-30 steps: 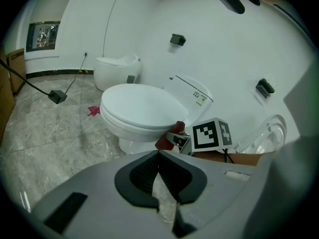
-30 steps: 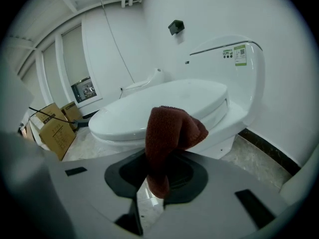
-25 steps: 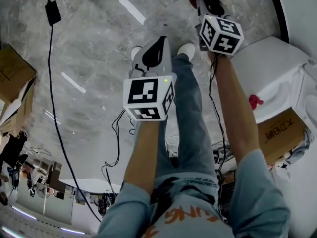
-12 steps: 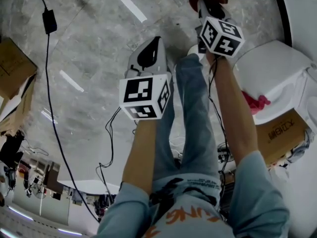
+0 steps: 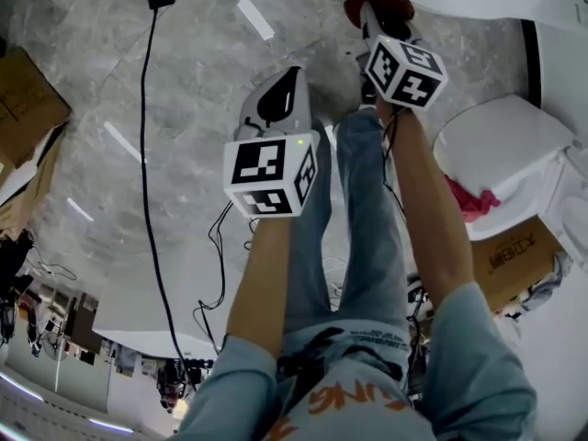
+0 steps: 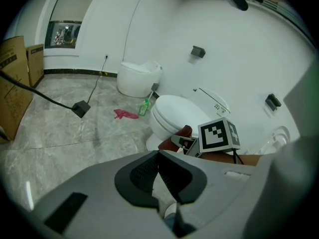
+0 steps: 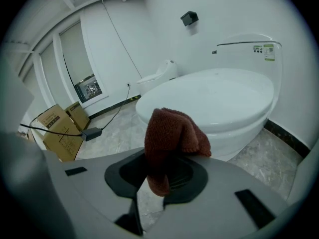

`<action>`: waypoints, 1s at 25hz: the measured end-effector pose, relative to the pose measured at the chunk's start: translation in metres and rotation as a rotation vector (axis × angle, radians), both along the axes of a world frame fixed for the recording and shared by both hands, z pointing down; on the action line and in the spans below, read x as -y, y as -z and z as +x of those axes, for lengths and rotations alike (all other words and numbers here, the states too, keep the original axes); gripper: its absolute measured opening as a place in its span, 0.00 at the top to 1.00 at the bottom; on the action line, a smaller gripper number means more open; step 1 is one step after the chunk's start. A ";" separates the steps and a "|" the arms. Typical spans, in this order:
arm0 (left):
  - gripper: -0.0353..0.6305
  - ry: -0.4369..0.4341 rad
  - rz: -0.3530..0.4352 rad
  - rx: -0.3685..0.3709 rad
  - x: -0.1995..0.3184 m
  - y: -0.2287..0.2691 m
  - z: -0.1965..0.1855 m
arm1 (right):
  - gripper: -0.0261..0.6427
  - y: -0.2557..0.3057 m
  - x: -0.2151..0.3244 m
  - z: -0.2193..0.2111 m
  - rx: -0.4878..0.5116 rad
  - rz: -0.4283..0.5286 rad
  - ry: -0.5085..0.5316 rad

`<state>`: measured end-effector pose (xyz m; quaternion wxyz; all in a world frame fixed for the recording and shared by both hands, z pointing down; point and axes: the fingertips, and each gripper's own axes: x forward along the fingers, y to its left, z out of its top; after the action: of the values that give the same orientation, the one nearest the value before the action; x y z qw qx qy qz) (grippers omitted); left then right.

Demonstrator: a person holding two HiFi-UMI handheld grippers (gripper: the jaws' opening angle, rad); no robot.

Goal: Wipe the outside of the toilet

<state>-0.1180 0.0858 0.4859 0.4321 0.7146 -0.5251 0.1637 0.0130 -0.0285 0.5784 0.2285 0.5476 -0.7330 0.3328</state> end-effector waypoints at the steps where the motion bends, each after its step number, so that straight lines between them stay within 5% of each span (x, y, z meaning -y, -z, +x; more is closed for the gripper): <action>1: 0.96 0.004 -0.001 0.002 0.001 -0.001 -0.006 | 0.84 0.000 0.001 -0.008 0.007 -0.001 0.007; 7: 0.96 -0.008 0.002 0.013 0.010 -0.001 -0.022 | 0.84 0.004 0.017 -0.054 0.025 0.011 0.100; 15: 0.96 -0.103 0.012 0.025 0.018 -0.006 0.011 | 0.84 0.018 -0.007 -0.045 0.064 0.058 0.256; 20: 0.96 -0.237 0.029 0.030 0.012 -0.013 0.078 | 0.84 0.017 -0.042 0.004 0.069 0.080 0.272; 25: 0.96 -0.340 0.034 0.007 -0.005 -0.015 0.158 | 0.84 0.005 -0.071 0.106 0.054 0.065 0.138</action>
<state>0.0403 0.0905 0.5013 0.3842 0.7997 -0.4008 0.2284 0.1190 0.0421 0.5735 0.2129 0.4938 -0.7853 0.3069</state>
